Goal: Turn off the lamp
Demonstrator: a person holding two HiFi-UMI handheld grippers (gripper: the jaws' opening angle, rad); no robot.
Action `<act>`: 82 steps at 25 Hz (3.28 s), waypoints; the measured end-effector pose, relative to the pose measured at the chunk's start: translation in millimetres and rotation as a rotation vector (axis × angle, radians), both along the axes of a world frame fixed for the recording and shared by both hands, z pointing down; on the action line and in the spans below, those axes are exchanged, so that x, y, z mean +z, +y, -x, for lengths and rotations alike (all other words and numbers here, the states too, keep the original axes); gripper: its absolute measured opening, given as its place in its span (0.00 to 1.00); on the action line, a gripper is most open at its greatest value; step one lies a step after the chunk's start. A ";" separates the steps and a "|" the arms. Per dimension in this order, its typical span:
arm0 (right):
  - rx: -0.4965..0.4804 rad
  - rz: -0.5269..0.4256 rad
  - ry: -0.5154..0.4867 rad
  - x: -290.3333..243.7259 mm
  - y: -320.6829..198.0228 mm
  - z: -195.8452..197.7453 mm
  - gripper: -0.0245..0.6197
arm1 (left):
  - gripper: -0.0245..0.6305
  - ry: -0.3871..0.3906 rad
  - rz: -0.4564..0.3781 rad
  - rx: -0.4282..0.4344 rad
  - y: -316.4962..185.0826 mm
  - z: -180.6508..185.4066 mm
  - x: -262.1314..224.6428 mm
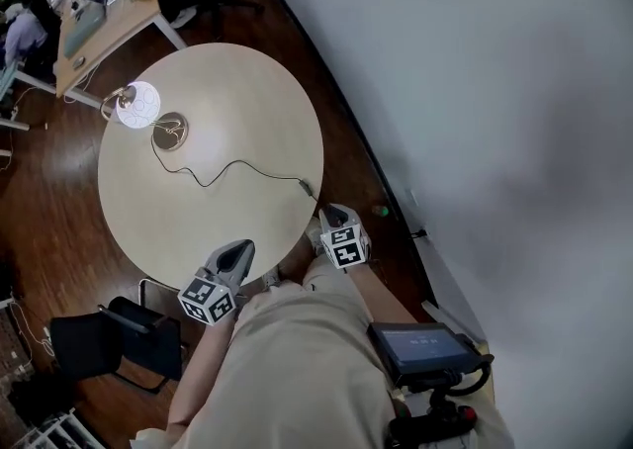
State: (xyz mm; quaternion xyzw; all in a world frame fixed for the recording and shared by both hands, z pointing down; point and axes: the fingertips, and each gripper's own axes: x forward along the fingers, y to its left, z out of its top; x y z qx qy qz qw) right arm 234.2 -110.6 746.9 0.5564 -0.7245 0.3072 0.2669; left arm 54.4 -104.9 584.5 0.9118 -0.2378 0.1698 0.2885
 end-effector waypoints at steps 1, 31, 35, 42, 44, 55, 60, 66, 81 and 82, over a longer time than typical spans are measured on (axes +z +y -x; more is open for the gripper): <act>-0.021 0.009 -0.002 3.8 -7.2 0.0 0.14 | 0.04 -0.009 -0.001 -0.019 -3.4 -0.8 0.7; -0.284 0.247 -0.078 146.8 -85.2 34.4 0.21 | 0.04 -0.137 0.078 -0.357 -44.3 30.5 20.7; -0.278 0.261 -0.050 147.0 -82.3 33.7 0.20 | 0.04 -0.152 0.081 -0.366 -46.6 34.6 20.5; -0.221 0.252 -0.062 151.7 -75.7 33.1 0.19 | 0.04 -0.165 0.082 -0.379 -51.6 41.4 20.5; -0.222 0.249 -0.059 151.5 -77.4 33.8 0.19 | 0.04 -0.166 0.080 -0.383 -54.1 43.3 20.1; -0.256 0.242 0.000 153.0 -83.0 37.7 0.18 | 0.04 -0.173 0.071 -0.383 -53.2 46.4 19.2; -0.306 0.226 0.052 151.5 -88.9 40.6 0.18 | 0.04 -0.169 0.072 -0.390 -50.2 47.6 19.0; -0.329 0.217 0.083 151.8 -92.1 40.1 0.18 | 0.04 -0.163 0.075 -0.401 -43.5 49.4 18.9; -0.355 0.208 0.117 152.5 -92.4 41.1 0.17 | 0.04 -0.159 0.071 -0.419 -24.8 56.6 17.4; -0.356 0.206 0.117 152.1 -93.5 41.3 0.16 | 0.04 -0.159 0.072 -0.420 -23.7 56.9 17.5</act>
